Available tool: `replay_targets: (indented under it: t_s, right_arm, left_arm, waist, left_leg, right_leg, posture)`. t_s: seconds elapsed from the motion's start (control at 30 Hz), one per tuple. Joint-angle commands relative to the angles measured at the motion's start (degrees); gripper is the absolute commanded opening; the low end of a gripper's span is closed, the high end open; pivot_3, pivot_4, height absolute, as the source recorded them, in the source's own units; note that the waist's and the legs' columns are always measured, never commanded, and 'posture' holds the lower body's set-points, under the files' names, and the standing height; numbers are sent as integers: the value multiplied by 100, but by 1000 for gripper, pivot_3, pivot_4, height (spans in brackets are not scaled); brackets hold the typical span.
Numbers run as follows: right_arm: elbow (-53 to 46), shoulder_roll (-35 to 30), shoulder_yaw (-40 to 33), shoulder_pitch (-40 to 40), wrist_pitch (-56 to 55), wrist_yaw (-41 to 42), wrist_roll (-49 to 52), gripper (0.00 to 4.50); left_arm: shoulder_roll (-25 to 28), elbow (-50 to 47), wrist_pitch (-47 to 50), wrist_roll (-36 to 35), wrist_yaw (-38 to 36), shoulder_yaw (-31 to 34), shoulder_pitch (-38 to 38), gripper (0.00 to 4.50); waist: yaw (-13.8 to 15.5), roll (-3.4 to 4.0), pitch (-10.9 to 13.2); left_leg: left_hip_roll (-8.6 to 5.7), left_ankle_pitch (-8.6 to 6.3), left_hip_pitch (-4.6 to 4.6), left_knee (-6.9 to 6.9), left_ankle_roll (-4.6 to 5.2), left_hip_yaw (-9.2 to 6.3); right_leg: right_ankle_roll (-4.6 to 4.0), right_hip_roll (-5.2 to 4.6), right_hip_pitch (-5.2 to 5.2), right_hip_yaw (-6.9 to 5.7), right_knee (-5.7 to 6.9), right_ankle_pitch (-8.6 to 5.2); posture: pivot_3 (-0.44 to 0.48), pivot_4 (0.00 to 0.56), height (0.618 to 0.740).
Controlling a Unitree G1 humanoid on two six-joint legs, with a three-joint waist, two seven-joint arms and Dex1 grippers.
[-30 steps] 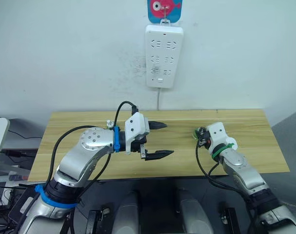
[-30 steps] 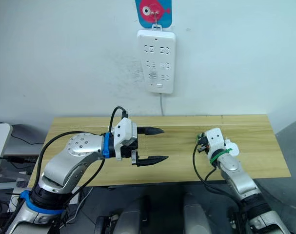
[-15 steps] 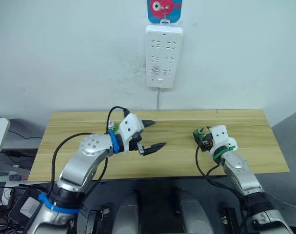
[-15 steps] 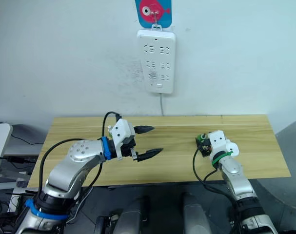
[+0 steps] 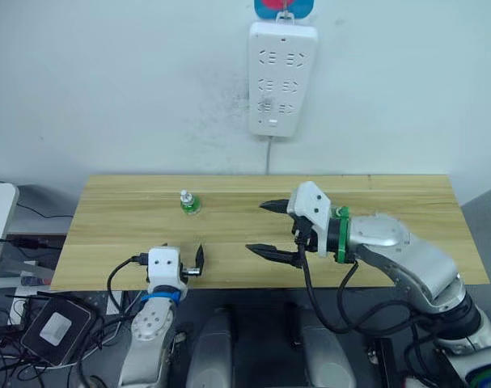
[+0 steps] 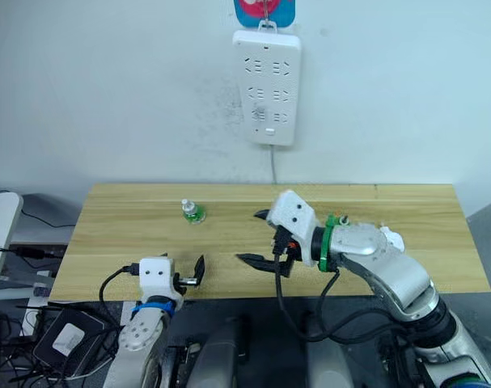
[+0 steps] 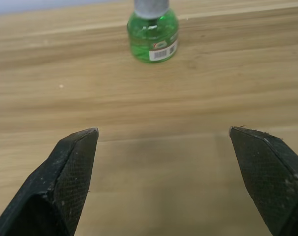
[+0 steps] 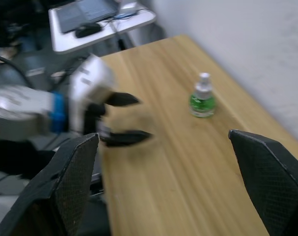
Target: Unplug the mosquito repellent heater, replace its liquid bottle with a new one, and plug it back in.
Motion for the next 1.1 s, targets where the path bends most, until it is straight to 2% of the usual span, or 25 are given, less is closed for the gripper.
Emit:
replay_targets:
  t_s: [0.03,0.17,0.3,0.37,0.43,0.6,0.67,0.87,1.0,1.07,1.1]
  right_arm:
    - [-145,161,-59,-342,475,4,283,4428]
    - [-93,229,-160,-639,784,-69,322,4428]
    - [-111,213,-263,-730,971,-109,347,4428]
    - [12,300,-261,-844,1066,-381,135,4428]
    - [83,403,-279,-913,1158,-611,11,4428]
    - [129,540,-303,-974,1271,-867,-128,4428]
    - [149,552,-296,-988,1268,-895,-170,4500]
    - [266,635,-321,-976,1183,-976,-270,4500]
    - [257,689,-546,-722,1031,-947,-194,4500]
    - [193,545,-728,-486,866,-757,-122,4500]
    - [200,417,-810,-358,736,-600,-103,4500]
  left_arm:
    - [-8,737,-550,16,56,81,-387,4500]
    - [116,1968,-1036,-59,194,333,-1342,4500]
    - [211,2733,-1409,-7,349,439,-1852,4500]
    - [281,3306,-1634,-8,368,485,-2215,4500]
    - [309,3716,-1829,-20,344,493,-2447,4500]
    - [306,4181,-2171,22,302,438,-2684,4500]
    - [313,4289,-2266,32,335,440,-2744,4092]
    - [324,4126,-2356,98,377,369,-2648,2271]
    - [476,3313,-2120,259,-81,5,-2424,2219]
    - [625,2574,-1757,148,-796,-321,-2308,2219]
    - [765,2058,-1428,-20,-1413,-586,-2248,2219]
  waist:
    - [-13,-3,25]
    - [-26,-12,101]
    - [-111,-11,115]
    - [-139,-9,118]
    - [-166,-10,119]
    - [-245,-10,120]
    - [-259,-9,121]
    - [-289,-9,123]
    - [-281,-10,123]
    - [-250,-10,123]
    - [-233,-11,124]
  left_leg:
    - [0,0,-6,-1,0,2]
    - [1,-1,-6,-7,0,1]
    - [4,-1,-6,-5,0,0]
    - [1,-1,-6,-6,0,7]
    - [1,-1,-5,-5,0,8]
    - [2,-1,-4,-9,-1,10]
    - [2,-1,-4,-9,-2,10]
    - [4,-1,-4,-13,-2,10]
    - [3,-1,-6,-19,-2,10]
    - [2,0,-6,-25,-3,11]
    - [1,0,-9,-26,-4,11]
  right_leg:
    - [18,-1,-5,0,0,15]
    - [7,-3,-8,-9,2,35]
    - [11,-1,-5,-11,2,36]
    - [15,-4,-6,-6,-2,37]
    - [43,-4,-7,-8,1,24]
    - [46,-6,-6,-8,-2,24]
    - [46,-6,-6,-7,-2,24]
    - [48,-5,-9,-7,-2,24]
    - [48,-5,-11,-7,-7,24]
    - [48,-6,-11,-8,-10,24]
    - [48,-6,-10,-11,-11,24]
  posture:
    - [-111,464,740]
    - [-130,473,740]
    - [-152,471,740]
    - [-175,473,740]
    - [-181,472,740]
    - [-186,471,740]
    - [-187,472,740]
    - [-164,460,740]
    - [-136,442,740]
    - [-123,435,740]
    - [-111,426,740]
